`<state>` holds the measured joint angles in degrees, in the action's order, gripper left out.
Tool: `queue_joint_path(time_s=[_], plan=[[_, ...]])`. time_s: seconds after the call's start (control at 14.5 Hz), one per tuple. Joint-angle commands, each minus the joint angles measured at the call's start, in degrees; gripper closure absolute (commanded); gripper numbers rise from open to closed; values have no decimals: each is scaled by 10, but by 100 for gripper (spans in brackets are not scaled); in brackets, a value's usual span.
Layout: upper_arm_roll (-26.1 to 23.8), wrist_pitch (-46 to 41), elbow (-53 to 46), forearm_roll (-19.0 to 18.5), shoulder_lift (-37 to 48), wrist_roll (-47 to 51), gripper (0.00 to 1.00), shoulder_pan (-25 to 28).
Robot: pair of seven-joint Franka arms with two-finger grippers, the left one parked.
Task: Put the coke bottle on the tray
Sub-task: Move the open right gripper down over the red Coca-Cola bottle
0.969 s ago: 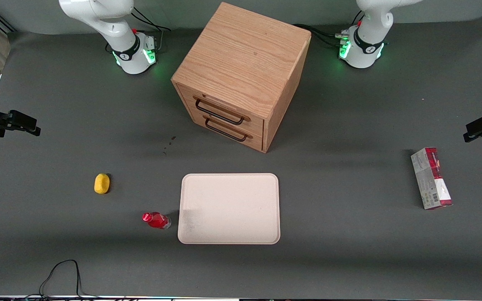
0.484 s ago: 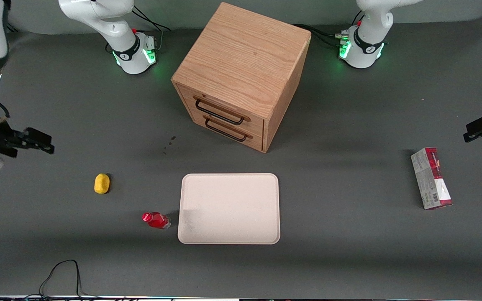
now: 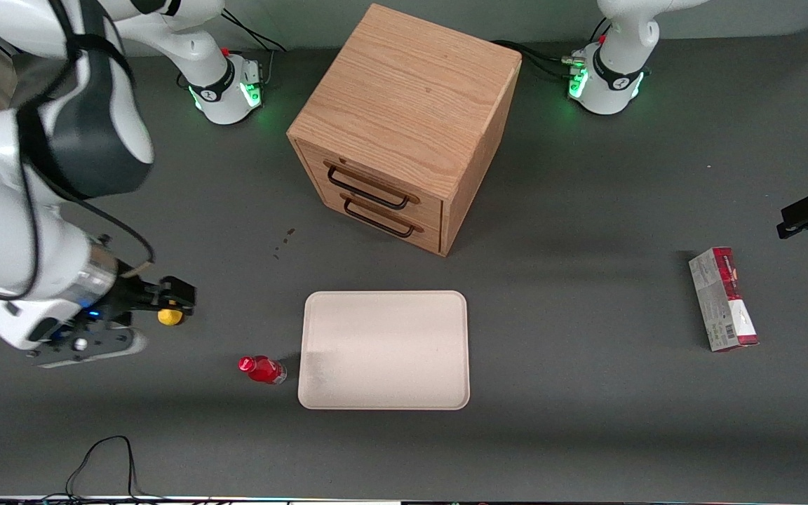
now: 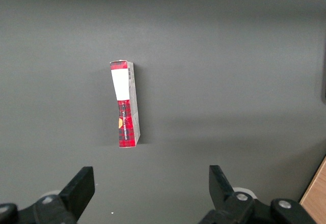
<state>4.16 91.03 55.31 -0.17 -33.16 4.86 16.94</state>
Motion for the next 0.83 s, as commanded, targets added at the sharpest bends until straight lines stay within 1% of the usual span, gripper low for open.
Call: queue_joint_path(time_s=[0.0,0.14,0.48,0.76], plan=[[1,10,-46,4,-34,20,0,8],[-3,24,-45,5,-47,18,0,5],[-3,27,-40,8,-91,20,0,5],[-3,72,-39,20,-129,18,0,4]])
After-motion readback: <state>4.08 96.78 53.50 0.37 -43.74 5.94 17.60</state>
